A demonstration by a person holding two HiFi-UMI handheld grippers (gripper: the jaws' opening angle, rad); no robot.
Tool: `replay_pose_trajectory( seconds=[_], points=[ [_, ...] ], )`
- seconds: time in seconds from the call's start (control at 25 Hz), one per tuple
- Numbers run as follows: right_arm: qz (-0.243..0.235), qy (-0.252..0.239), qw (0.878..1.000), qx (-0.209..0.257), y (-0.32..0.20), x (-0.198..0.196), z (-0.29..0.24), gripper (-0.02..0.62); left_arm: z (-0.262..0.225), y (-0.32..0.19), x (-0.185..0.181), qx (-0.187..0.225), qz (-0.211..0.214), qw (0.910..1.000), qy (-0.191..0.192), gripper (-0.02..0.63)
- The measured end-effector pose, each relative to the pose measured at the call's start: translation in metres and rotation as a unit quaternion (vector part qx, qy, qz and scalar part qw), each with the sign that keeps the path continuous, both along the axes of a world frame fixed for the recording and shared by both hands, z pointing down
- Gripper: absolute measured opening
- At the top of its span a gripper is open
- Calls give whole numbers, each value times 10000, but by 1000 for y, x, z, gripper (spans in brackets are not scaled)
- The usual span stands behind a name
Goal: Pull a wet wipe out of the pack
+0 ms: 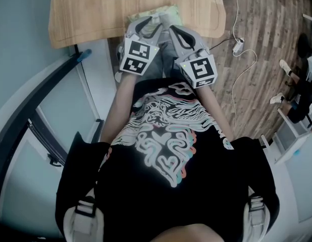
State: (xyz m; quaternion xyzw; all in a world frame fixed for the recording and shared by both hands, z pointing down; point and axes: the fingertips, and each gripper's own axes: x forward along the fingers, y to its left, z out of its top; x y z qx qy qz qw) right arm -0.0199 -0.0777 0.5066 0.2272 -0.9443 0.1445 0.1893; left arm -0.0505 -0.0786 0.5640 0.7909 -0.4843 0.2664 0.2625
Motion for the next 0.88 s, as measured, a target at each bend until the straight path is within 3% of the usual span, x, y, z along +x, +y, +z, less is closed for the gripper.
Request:
replay_pose_trajectory(
  seconds=[0.4,0.48,0.56,0.88],
  points=[
    [-33,7,10000,-13,-5,3,-1,0,3,-9,3,-166,-66,9998,-66,110],
    [-57,13,10000,-8,-4,2,-1,0,5,-8,1,-222,-71,9996,-144,93],
    [-80,4,10000,-12,-4,0,-2,0,9,-7,-2,-282,-63,9992,-265,13],
    [-354,98,9993,11,-2,-14,0,0,4,-8,-9,-322,-58,9994,-141,5]
  ],
)
